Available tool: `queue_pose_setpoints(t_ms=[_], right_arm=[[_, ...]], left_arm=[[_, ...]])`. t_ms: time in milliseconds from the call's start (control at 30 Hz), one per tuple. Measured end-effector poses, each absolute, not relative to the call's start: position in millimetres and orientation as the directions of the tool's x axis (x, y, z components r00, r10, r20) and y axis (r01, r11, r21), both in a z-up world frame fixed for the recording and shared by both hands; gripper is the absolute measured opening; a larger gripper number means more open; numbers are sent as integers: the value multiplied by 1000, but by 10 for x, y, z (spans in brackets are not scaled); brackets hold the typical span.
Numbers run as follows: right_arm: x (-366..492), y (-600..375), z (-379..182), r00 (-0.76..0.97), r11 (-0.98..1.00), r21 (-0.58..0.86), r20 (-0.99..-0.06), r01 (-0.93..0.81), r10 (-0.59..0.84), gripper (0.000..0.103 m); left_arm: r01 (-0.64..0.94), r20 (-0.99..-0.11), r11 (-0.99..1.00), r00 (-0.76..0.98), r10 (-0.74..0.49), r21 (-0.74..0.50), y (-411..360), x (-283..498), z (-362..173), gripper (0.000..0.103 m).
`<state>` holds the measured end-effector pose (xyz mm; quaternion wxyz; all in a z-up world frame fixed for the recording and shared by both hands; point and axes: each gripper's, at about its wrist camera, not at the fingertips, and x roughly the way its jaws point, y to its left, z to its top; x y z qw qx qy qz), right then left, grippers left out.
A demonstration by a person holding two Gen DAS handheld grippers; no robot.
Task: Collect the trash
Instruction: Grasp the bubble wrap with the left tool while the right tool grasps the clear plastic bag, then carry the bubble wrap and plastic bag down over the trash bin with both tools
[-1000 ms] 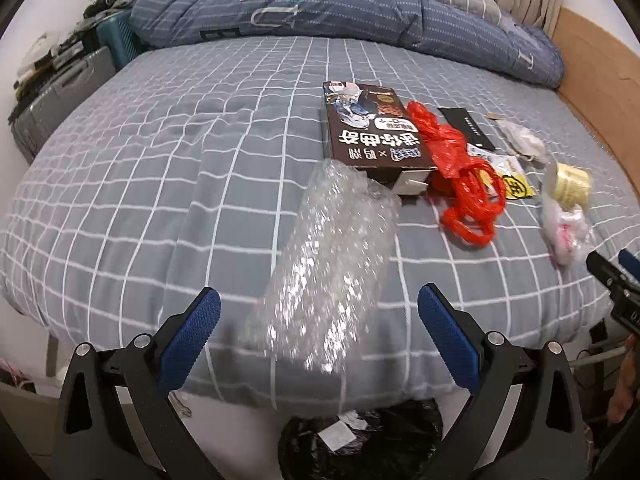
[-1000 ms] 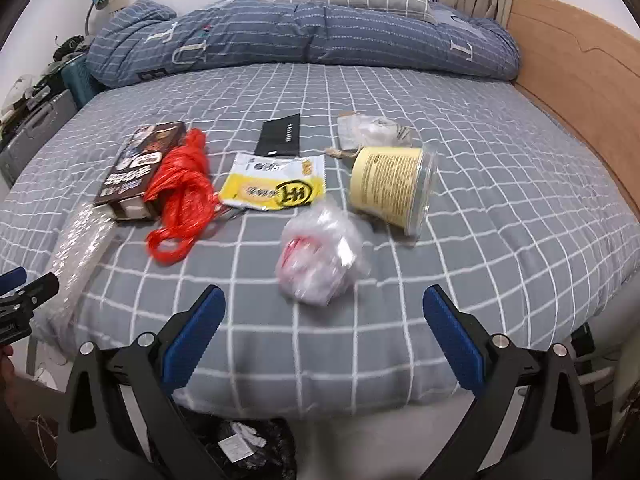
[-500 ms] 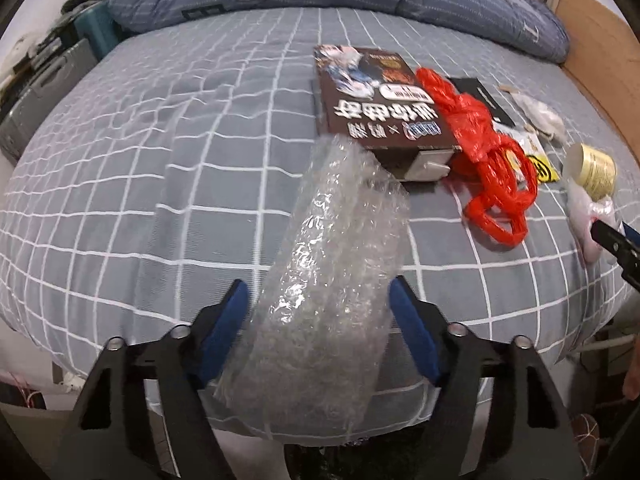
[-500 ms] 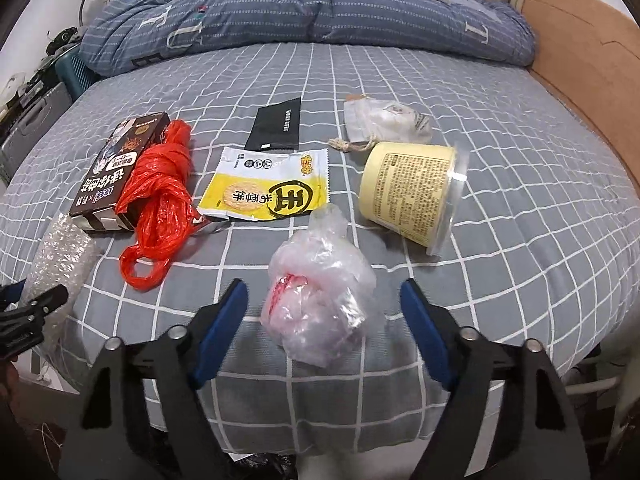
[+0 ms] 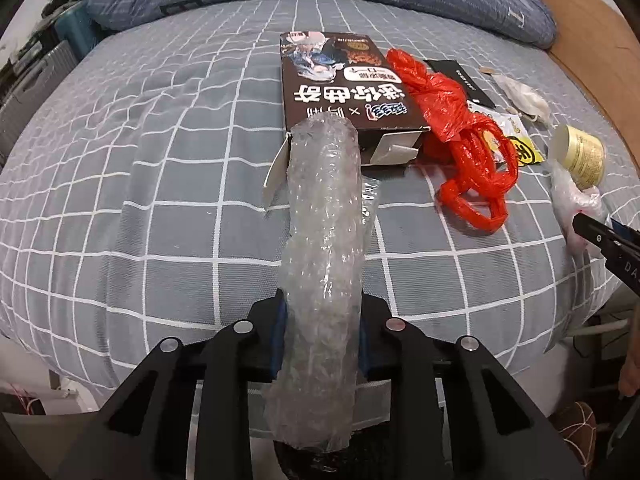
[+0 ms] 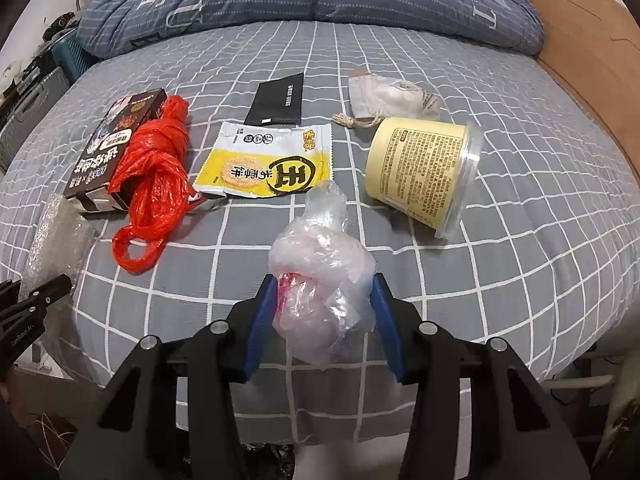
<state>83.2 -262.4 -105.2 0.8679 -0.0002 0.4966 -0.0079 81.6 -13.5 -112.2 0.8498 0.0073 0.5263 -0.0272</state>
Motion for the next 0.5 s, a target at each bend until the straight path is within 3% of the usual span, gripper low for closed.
queue_pose_setpoints(t_ms=[500], right_arm=[[562,-2554,-633,596,1000,-7,-803,-1,-5,46]], left_arm=[[58,-865,998,499,-54,-29,-122,594,-742,23]])
